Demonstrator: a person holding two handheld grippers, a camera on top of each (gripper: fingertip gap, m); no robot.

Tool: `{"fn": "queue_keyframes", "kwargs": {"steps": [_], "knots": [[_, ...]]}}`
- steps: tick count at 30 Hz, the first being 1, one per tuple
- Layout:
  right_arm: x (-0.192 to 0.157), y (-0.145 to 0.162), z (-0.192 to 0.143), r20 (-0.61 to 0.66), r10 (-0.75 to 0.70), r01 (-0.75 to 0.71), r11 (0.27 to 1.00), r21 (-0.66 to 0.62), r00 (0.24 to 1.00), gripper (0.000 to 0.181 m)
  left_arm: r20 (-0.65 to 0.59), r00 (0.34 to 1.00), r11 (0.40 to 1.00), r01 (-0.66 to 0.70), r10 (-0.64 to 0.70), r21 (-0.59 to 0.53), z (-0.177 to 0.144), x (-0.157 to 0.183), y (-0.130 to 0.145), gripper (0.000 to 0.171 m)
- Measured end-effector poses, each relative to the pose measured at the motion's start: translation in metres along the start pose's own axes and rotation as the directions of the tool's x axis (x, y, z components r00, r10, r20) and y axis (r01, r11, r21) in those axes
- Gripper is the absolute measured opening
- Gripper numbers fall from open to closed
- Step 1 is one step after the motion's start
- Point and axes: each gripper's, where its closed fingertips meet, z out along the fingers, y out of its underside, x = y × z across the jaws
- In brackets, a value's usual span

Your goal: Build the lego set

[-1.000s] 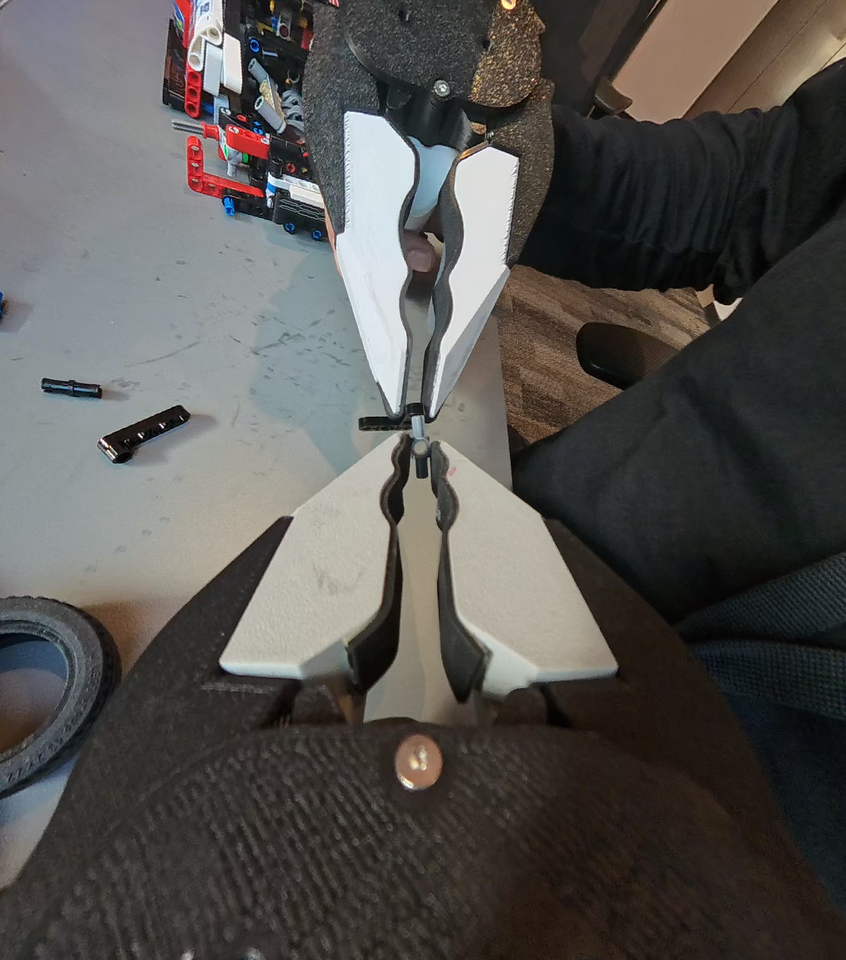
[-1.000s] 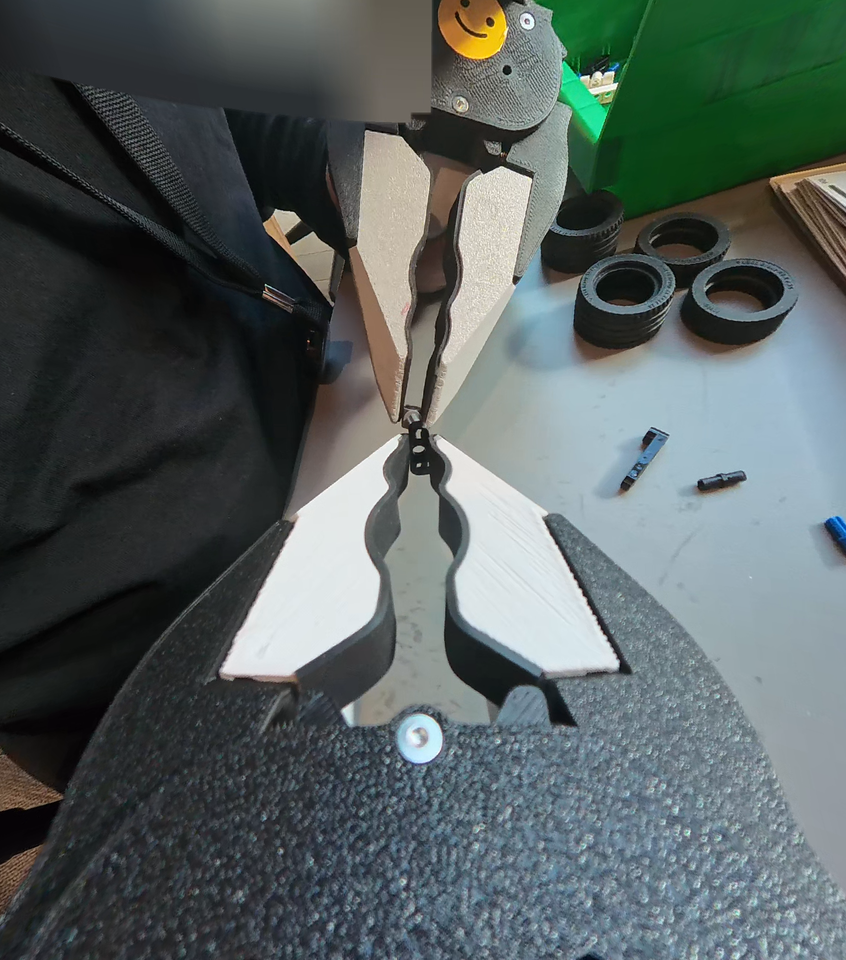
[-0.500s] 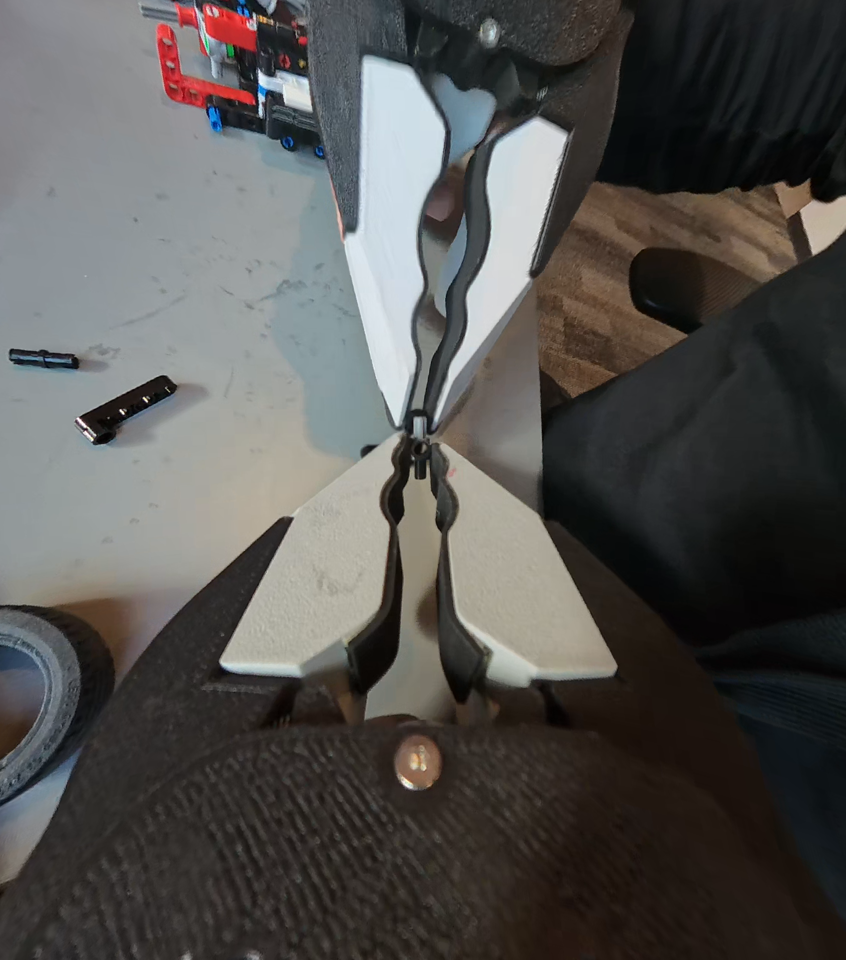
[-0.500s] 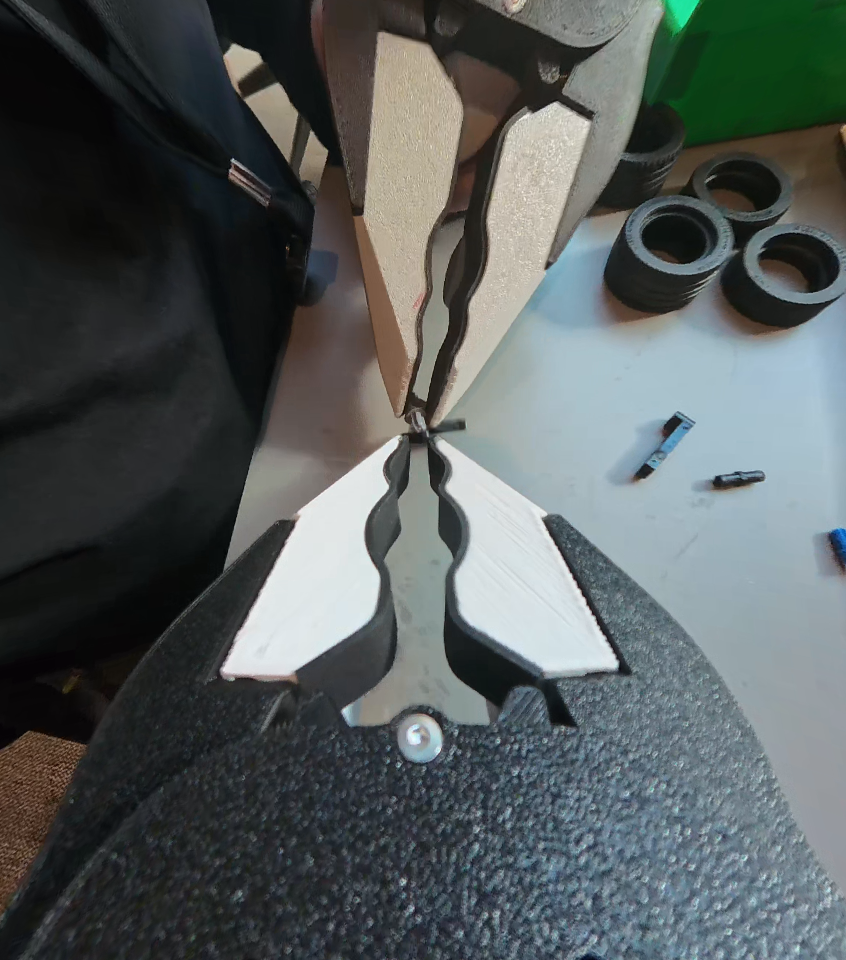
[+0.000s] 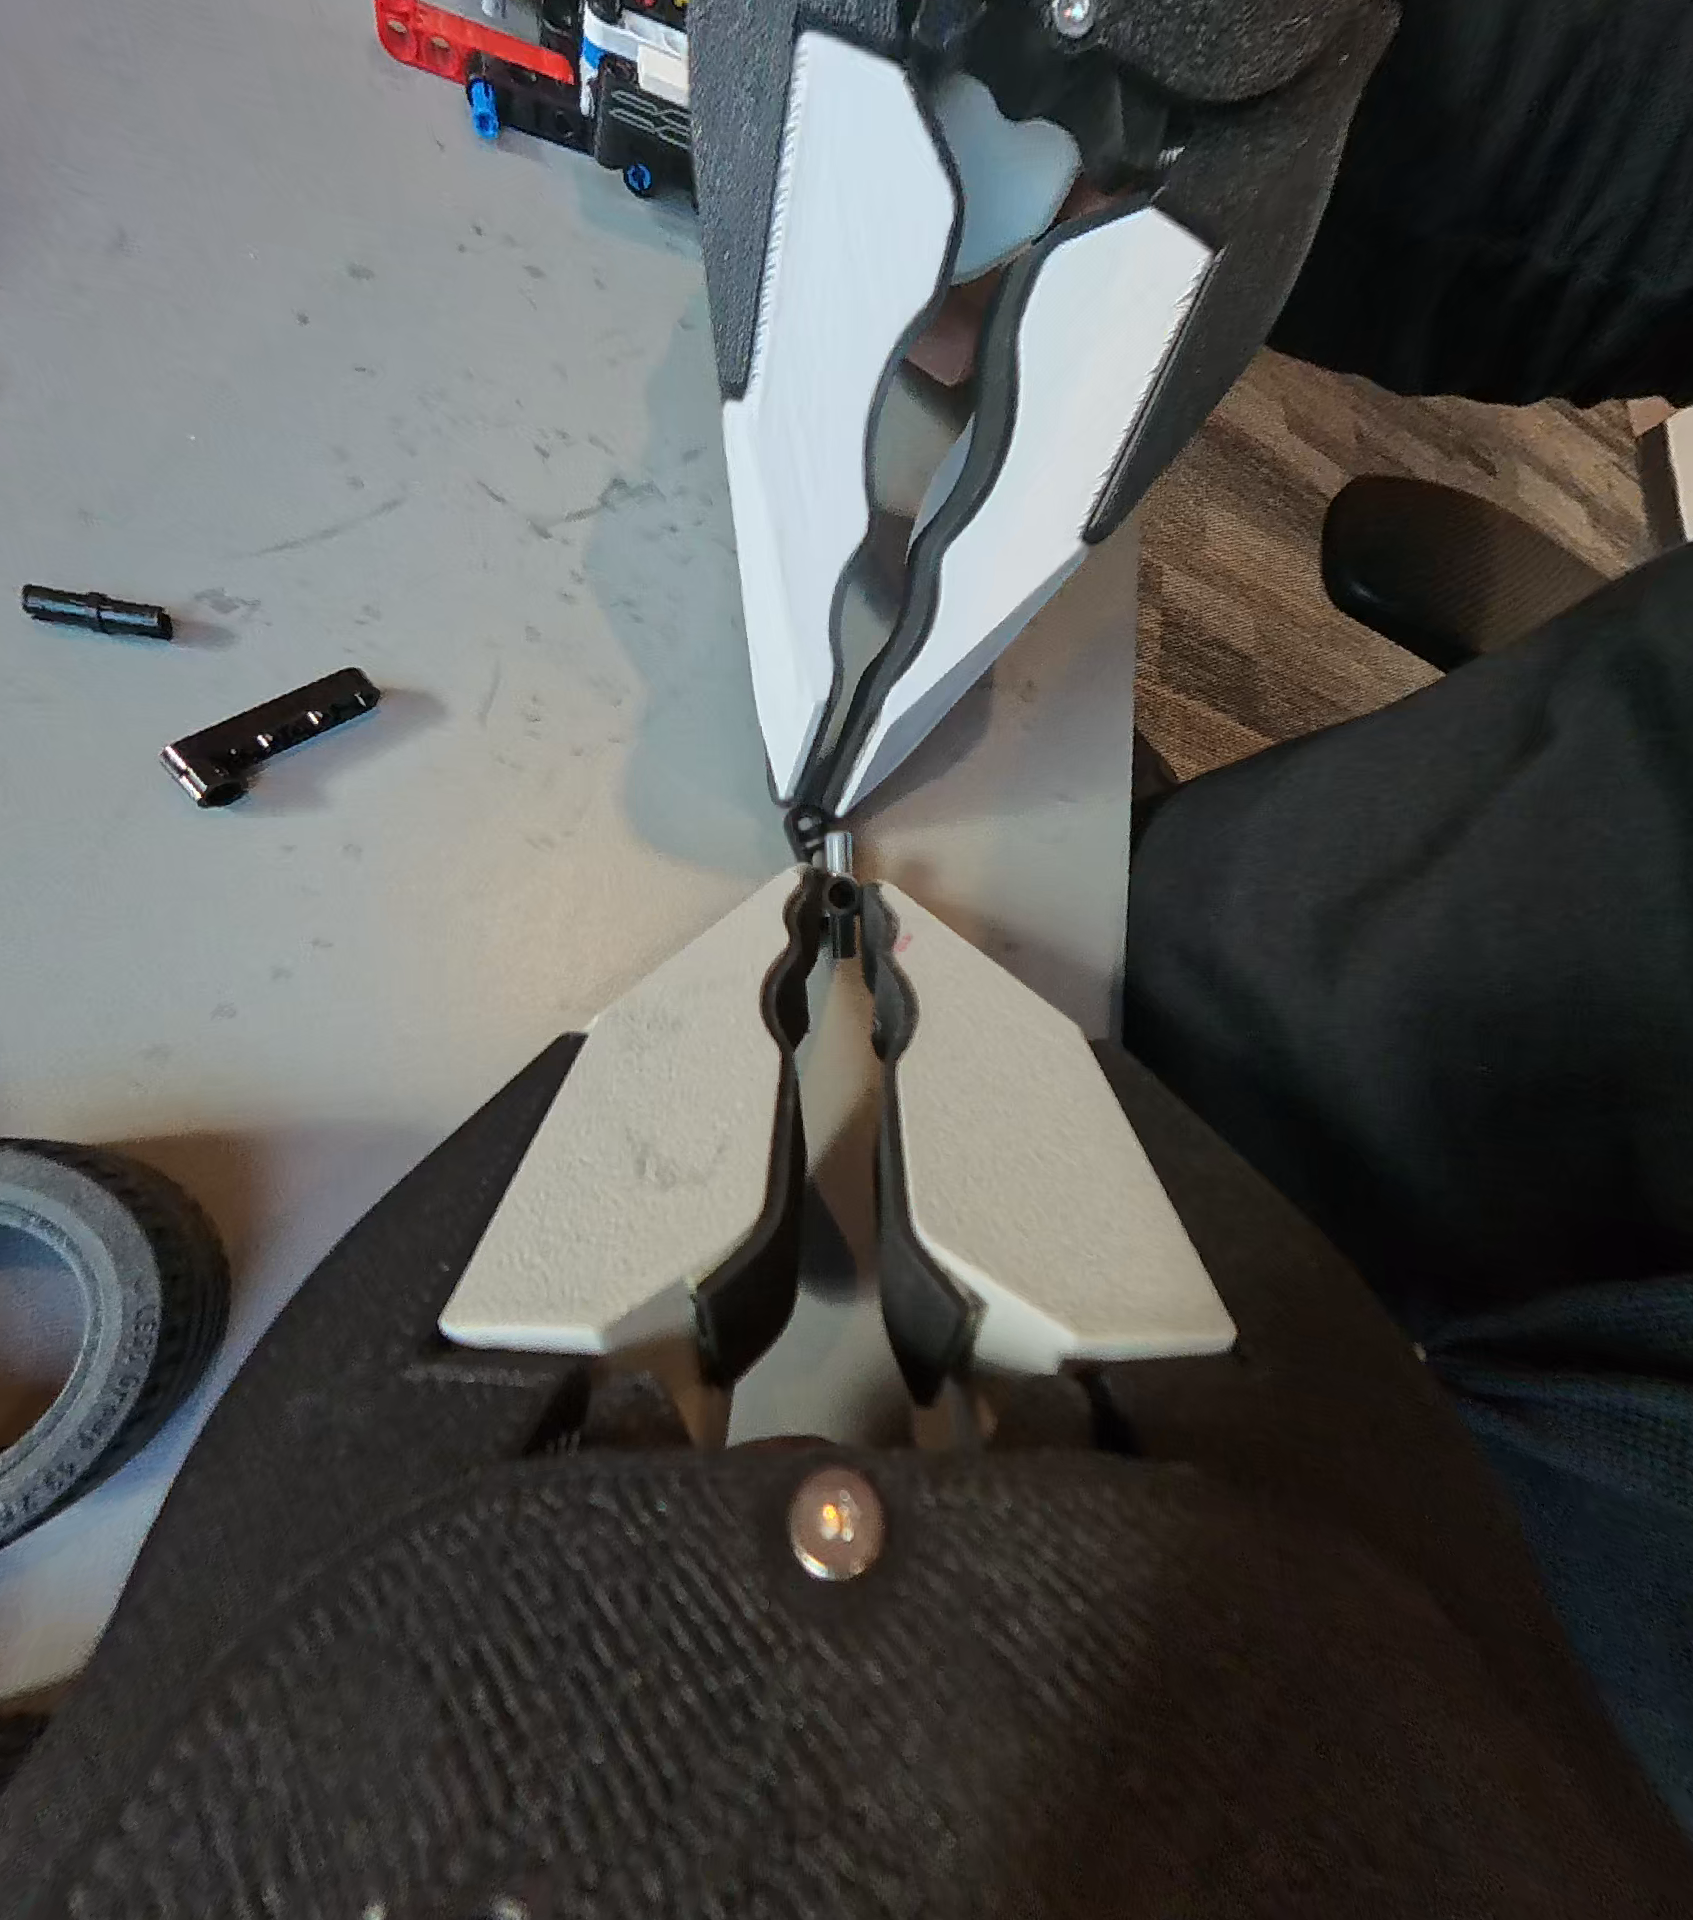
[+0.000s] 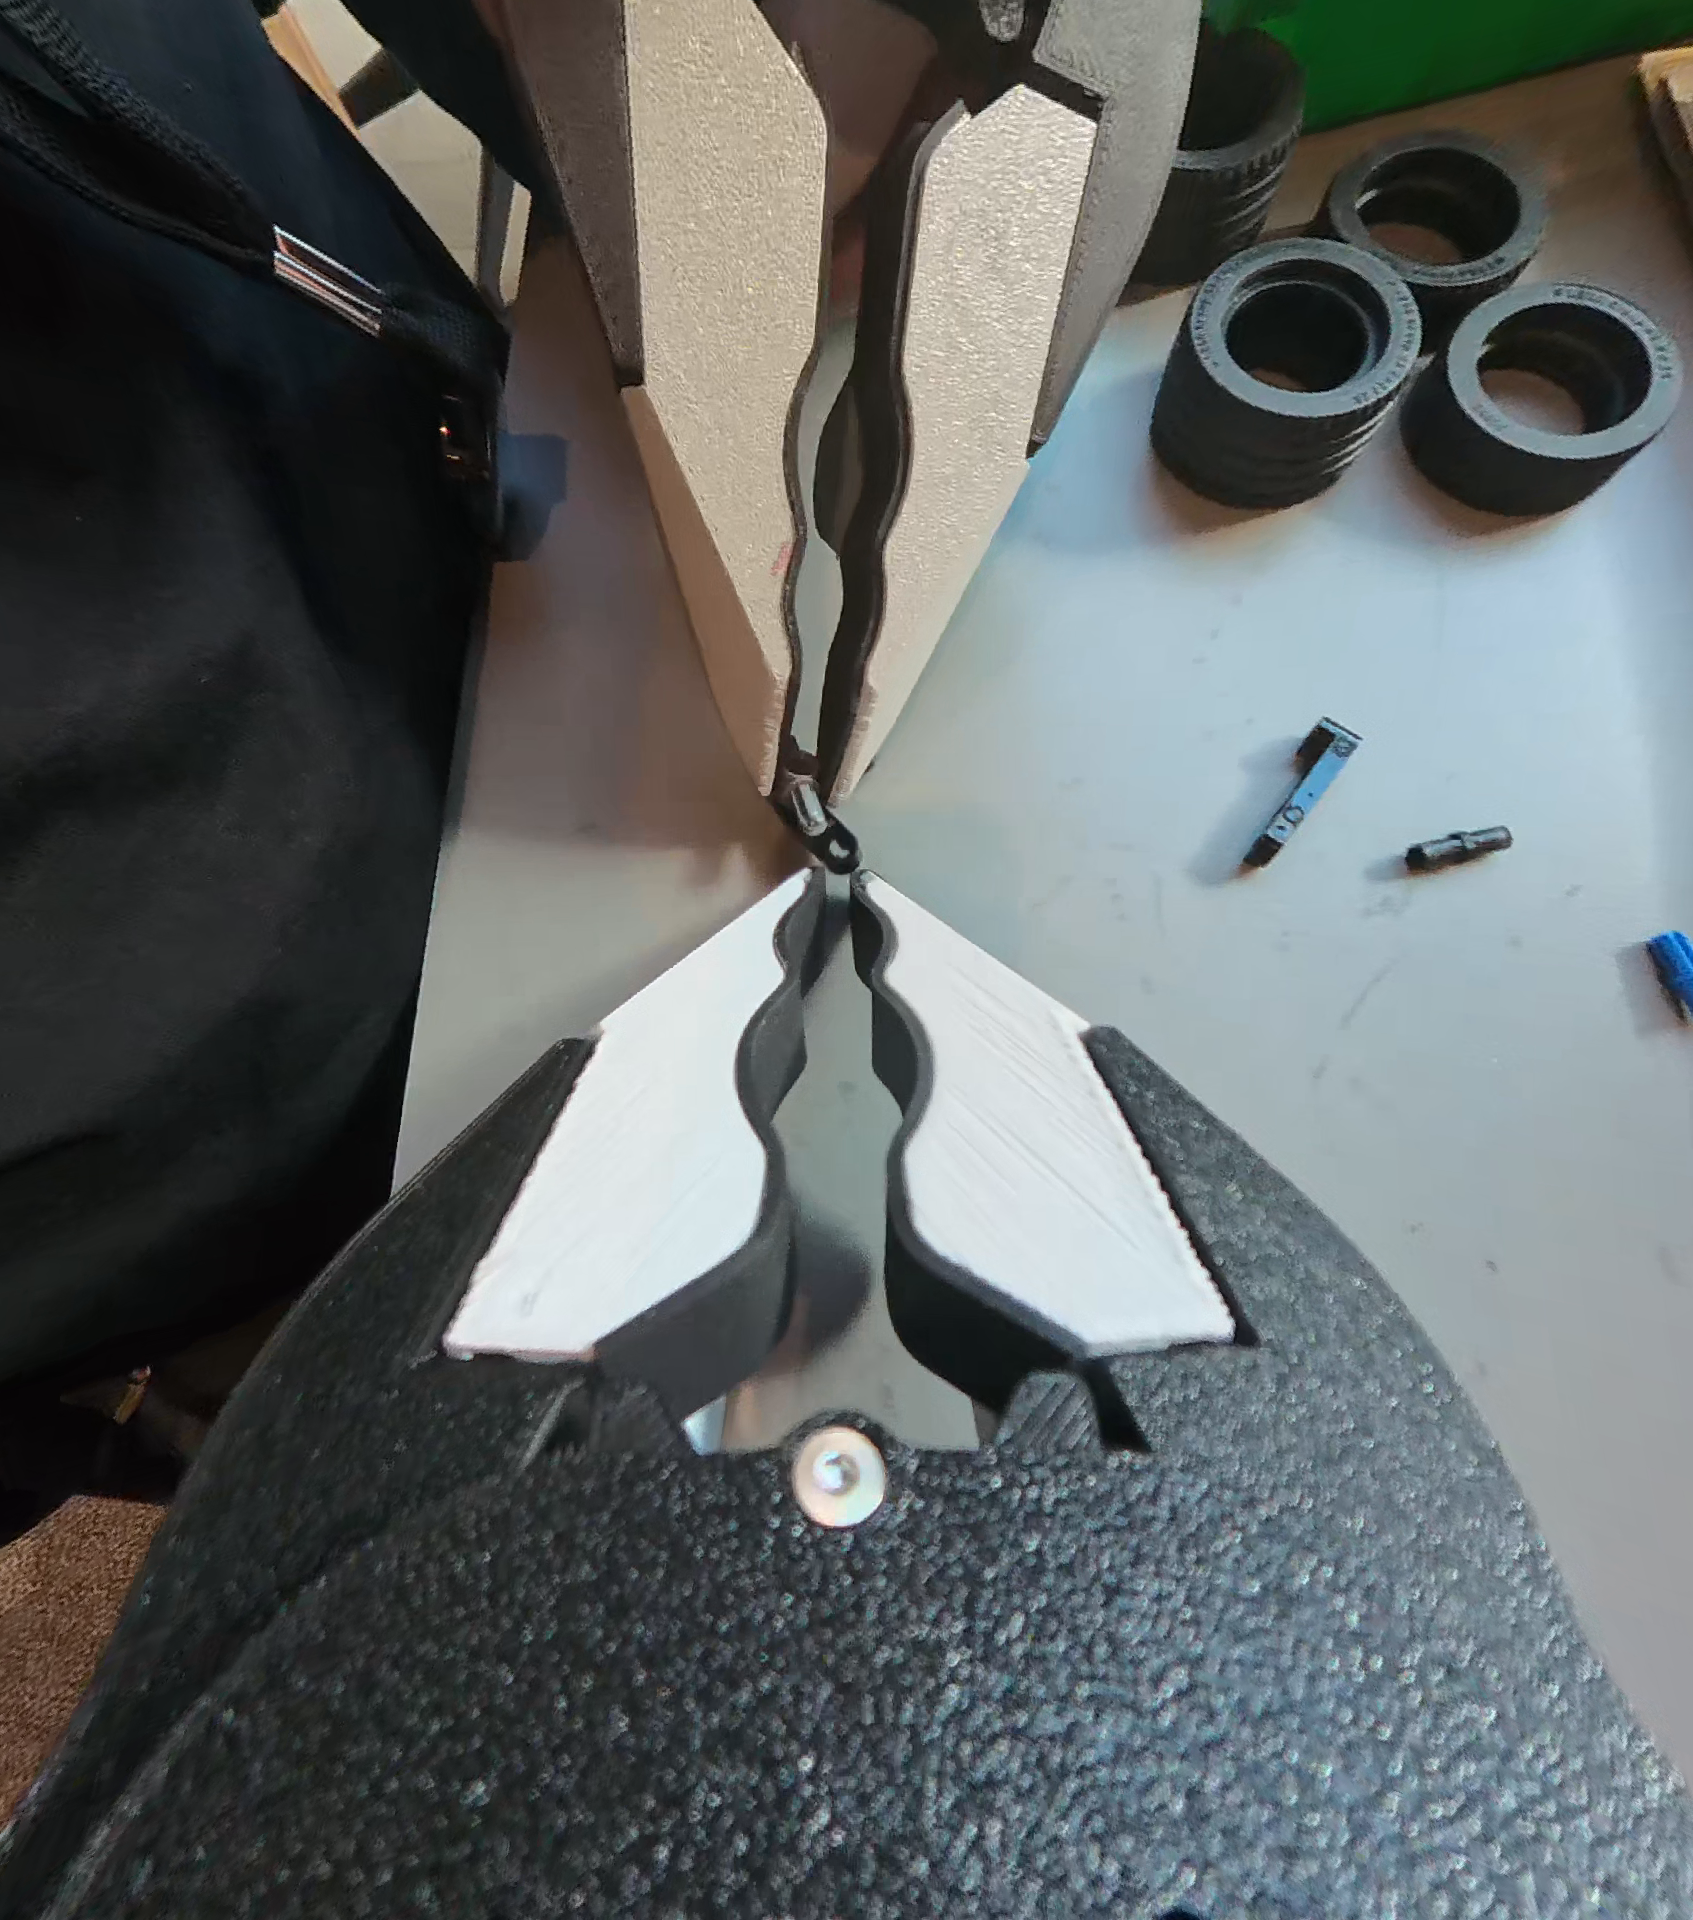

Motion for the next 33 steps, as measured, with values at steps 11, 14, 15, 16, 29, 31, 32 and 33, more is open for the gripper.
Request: {"fn": "queue_keyframes", "kwargs": {"steps": [11, 14, 15, 16, 29, 31, 32, 33], "knots": [[0.002, -0.011, -0.013, -0.102, -0.017, 0.021, 0.999, 0.042, 0.995, 0.013, -0.043, 0.992, 0.993, 0.120, -0.120, 0.008, -0.005, -0.001, 0.000, 0.004], [-0.002, -0.019, -0.011, -0.159, -0.097, 0.104, 0.994, 0.036, 0.983, 0.015, -0.064, 0.986, 0.988, 0.153, -0.152, 0.004, -0.007, 0.000, -0.001, 0.004], [-0.003, -0.021, -0.010, -0.177, -0.136, 0.142, 0.990, 0.020, 0.975, 0.015, -0.071, 0.985, 0.988, 0.157, -0.156, 0.000, -0.007, 0.001, -0.002, 0.004], [-0.005, -0.022, -0.008, -0.185, -0.173, 0.177, 0.984, 0.001, 0.967, 0.015, -0.076, 0.984, 0.987, 0.160, -0.160, -0.006, -0.007, 0.002, -0.002, 0.005], [-0.001, -0.022, 0.003, -0.355, -0.516, 0.451, 0.855, -0.255, 0.779, 0.005, -0.045, 0.978, 0.978, 0.201, -0.204, -0.064, -0.009, 0.002, -0.003, 0.005], [0.002, -0.022, 0.003, -0.391, -0.521, 0.449, 0.853, -0.265, 0.759, 0.004, -0.027, 0.978, 0.978, 0.207, -0.208, -0.041, -0.010, 0.000, -0.005, 0.005], [0.003, -0.024, 0.003, -0.411, -0.508, 0.441, 0.861, -0.252, 0.757, 0.004, -0.026, 0.977, 0.977, 0.213, -0.213, -0.025, -0.012, -0.001, -0.007, 0.005], [0.003, -0.026, 0.002, -0.426, -0.489, 0.431, 0.872, -0.232, 0.761, 0.004, -0.030, 0.975, 0.975, 0.220, -0.220, -0.009, -0.013, -0.001, -0.008, 0.005]]}}
